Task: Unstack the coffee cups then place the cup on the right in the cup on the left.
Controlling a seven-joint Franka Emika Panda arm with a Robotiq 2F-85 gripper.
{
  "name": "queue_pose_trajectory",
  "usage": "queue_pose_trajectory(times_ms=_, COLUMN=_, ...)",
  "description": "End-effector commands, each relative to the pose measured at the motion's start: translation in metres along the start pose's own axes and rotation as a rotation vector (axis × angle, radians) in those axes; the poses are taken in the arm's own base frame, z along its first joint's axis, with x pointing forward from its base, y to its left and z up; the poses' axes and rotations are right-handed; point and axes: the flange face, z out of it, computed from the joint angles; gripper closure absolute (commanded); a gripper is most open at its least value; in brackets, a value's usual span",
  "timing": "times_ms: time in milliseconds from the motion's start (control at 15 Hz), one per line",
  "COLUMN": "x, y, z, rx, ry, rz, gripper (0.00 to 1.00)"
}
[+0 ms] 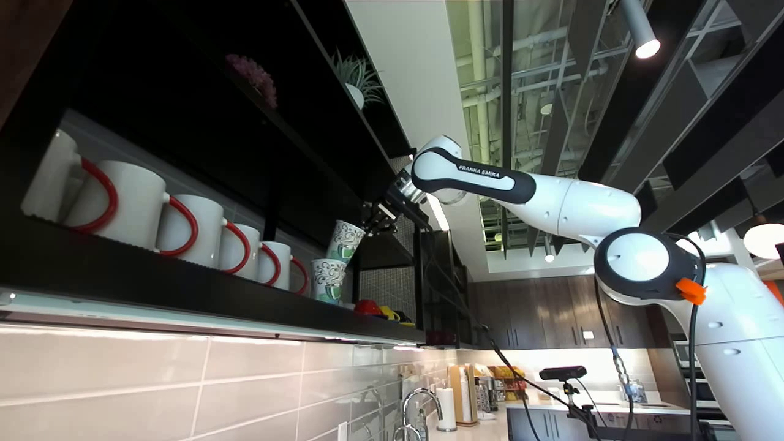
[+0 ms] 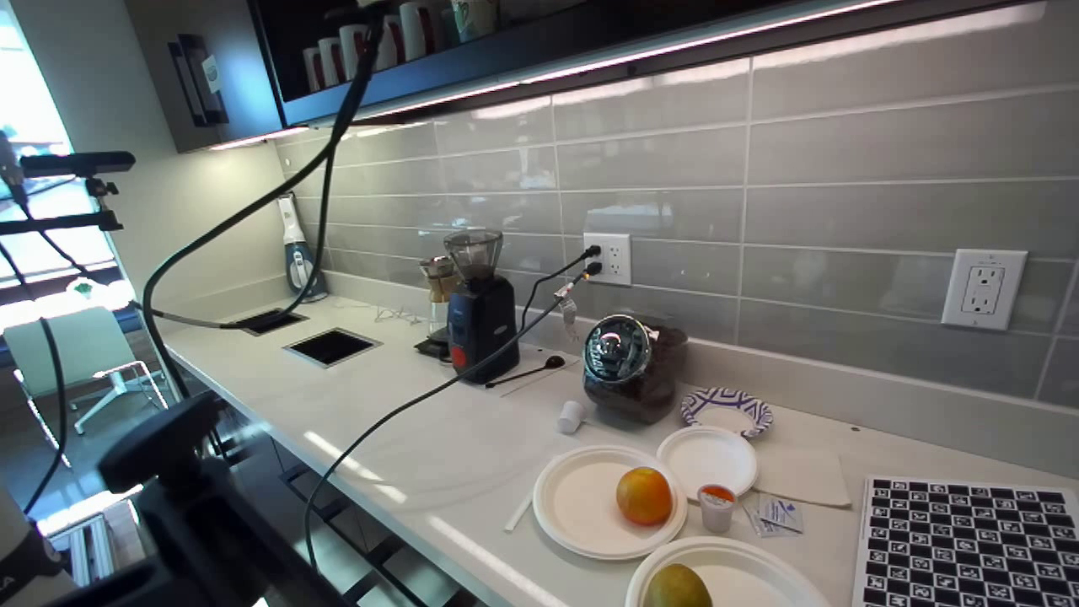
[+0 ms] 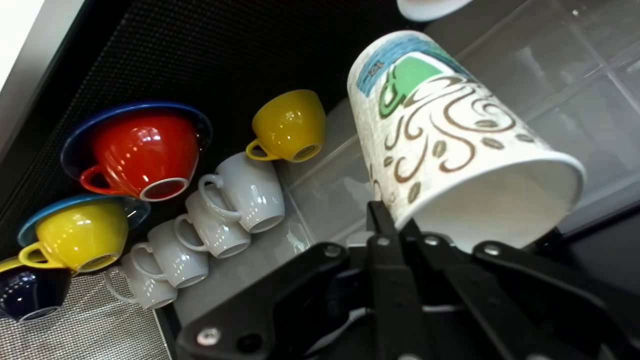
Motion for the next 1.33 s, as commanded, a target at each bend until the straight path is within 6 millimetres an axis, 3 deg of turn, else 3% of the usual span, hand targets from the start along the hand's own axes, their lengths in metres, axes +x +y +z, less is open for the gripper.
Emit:
queue_pose_trajectory(times_ms=0, x=-0.002, y=-0.011, z=-0.006, rx=0.04, ry=0.009, rz=0.004, gripper=0.99)
queue_pose_trajectory(times_ms=600, x=-0.014, y=-0.025, z=-0.017, rx=0.087, ry=-0.048, rz=-0.028, gripper=0.99)
queue_pose_trajectory(times_ms=1267, x=-0.022, y=-0.022, z=-0.022, rx=0.053, ry=-0.133, rz=-0.055, gripper=0.99)
